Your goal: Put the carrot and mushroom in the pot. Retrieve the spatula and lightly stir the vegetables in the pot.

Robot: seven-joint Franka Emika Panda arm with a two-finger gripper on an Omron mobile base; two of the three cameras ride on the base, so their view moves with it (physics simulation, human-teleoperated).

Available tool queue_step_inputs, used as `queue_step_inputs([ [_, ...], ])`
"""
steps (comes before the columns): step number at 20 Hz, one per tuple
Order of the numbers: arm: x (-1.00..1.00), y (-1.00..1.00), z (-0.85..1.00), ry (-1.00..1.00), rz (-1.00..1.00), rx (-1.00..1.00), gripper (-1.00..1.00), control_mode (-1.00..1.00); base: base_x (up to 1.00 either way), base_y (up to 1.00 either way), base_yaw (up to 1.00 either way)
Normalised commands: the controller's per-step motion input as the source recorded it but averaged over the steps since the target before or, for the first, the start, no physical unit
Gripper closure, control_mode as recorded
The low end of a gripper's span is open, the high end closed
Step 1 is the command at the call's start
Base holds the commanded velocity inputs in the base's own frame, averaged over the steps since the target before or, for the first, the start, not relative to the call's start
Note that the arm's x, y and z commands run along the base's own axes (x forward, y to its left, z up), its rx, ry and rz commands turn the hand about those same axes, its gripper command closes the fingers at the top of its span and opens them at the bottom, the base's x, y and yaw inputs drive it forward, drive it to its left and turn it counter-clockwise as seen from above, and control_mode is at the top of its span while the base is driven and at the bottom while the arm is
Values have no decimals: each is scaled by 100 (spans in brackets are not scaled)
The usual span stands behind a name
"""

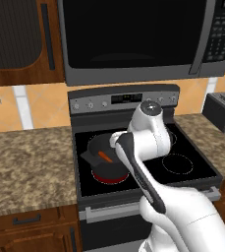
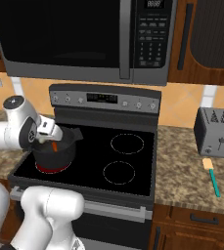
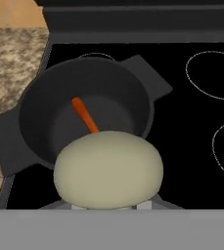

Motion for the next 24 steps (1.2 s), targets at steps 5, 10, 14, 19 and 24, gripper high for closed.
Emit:
queue_step_inputs([
  [5,33,34,-30,14,1,0,100,-100,0,0,0],
  [10,21,1,-26,5,1,0,100,-100,0,0,0],
  [14,16,2,-35,7,0,0,100,-100,0,0,0],
  [19,21,2,-33,5,0,0,100,-100,0,0,0],
  [24,29,11,-29,2,0,0,100,-100,0,0,0],
])
